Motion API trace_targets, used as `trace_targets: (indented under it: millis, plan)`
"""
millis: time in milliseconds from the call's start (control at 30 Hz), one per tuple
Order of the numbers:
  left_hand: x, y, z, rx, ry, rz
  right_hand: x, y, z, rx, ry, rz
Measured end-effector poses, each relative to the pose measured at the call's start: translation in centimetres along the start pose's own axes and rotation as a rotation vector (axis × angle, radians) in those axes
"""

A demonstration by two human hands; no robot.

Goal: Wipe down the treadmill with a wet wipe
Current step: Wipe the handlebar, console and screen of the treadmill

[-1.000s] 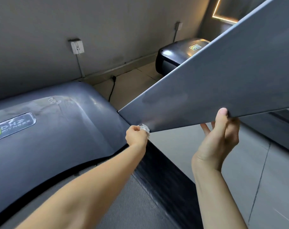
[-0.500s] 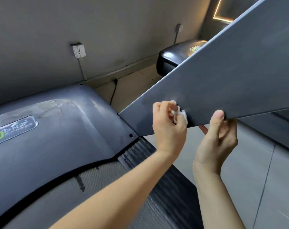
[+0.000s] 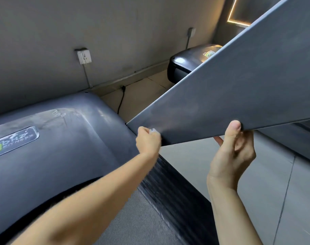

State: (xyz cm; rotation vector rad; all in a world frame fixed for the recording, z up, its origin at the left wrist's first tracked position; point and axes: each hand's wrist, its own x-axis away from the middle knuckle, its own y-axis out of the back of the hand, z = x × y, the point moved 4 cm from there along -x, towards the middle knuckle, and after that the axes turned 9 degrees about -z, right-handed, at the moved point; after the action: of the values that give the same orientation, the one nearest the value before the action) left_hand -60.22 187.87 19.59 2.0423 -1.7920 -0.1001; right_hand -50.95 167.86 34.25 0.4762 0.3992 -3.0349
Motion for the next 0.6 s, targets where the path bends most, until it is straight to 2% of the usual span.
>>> trace_targets:
  millis: [100, 300, 433, 533, 600]
  plan:
    - [2.0, 0.0, 0.3, 0.131, -0.050, -0.017, 0.2, -0.1, -0.3, -0.005, -0.009, -0.046]
    - [-9.5, 1.8, 1.4, -0.143, 0.007, -0.122, 0.2, 0.0, -0.7, 0.038, 0.048, -0.047]
    - [-13.5, 1.7, 0.2, -0.394, -0.056, -0.062, 0.0, -0.3, -1.0, 0.034, 0.072, -0.073]
    - [-13.3, 1.7, -0.3, -0.428, -0.059, -0.063, -0.1, -0.2, -1.0, 0.050, 0.090, -0.056]
    - [-11.7, 1.7, -0.9, -0.347, -0.099, -0.069, -0.2, 0.0, -0.9, 0.053, 0.101, -0.042]
